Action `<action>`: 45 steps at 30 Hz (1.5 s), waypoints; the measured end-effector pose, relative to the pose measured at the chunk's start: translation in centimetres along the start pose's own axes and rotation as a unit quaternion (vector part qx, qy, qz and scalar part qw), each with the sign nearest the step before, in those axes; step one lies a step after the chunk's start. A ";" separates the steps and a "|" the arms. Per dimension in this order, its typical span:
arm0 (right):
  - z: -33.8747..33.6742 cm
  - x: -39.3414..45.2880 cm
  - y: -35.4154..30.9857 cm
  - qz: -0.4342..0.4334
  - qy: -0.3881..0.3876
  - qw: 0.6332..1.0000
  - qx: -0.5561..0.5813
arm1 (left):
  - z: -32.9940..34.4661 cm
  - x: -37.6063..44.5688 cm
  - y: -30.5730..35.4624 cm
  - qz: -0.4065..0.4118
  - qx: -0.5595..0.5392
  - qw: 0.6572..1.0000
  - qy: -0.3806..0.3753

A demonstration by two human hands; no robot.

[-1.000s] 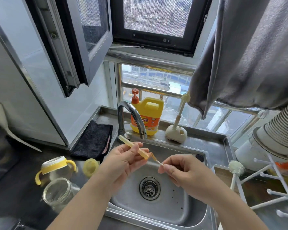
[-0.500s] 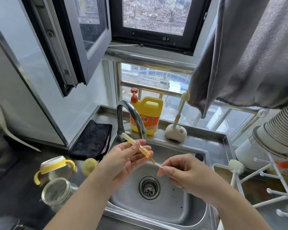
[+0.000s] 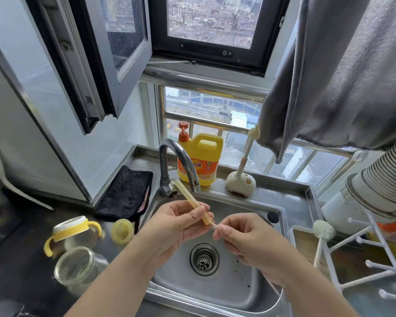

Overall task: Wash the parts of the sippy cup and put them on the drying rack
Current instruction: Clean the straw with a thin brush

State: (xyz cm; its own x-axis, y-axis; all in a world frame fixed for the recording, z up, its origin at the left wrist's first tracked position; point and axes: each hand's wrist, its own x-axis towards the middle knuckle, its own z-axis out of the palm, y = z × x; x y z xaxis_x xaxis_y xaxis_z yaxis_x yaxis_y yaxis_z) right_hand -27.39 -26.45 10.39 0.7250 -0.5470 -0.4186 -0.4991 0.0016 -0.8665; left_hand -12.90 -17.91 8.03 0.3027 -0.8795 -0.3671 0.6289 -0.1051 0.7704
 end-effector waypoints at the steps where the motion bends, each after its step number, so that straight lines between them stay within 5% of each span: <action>1: 0.6 0.2 0.1 -0.008 0.018 1.000 -0.004 | 0.1 0.1 -0.2 -0.005 0.008 1.000 -0.001; 12: 3.0 -0.7 2.2 -0.087 0.132 0.982 -0.104 | -0.6 1.2 -0.8 0.079 0.028 0.992 0.099; 18: 3.7 0.0 1.7 -0.132 0.206 0.957 -0.157 | 0.7 0.6 -1.8 0.063 0.020 0.997 0.041; 23: 3.9 -0.5 1.9 -0.140 0.194 0.953 -0.184 | 0.1 1.5 -0.4 0.074 0.006 0.991 0.107; 33: 4.3 0.2 1.4 -0.118 0.175 0.970 -0.119 | 0.1 1.8 0.2 0.070 -0.022 0.992 0.100; 39: 2.4 -0.4 0.8 0.004 0.084 0.991 0.108 | 0.0 1.5 0.7 0.074 -0.090 0.991 0.072; 45: 3.5 0.8 -0.5 0.080 -0.045 0.880 0.465 | 1.3 1.1 -0.1 0.051 -0.110 0.992 0.023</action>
State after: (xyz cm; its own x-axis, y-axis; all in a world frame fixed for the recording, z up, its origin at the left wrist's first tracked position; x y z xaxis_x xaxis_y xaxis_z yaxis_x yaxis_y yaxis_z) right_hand -24.94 -23.97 9.53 0.7358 -0.4089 -0.5398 -0.0238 0.7810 -0.6240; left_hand -13.59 -19.50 8.19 0.4018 -0.8581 -0.3196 0.7323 0.0916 0.6748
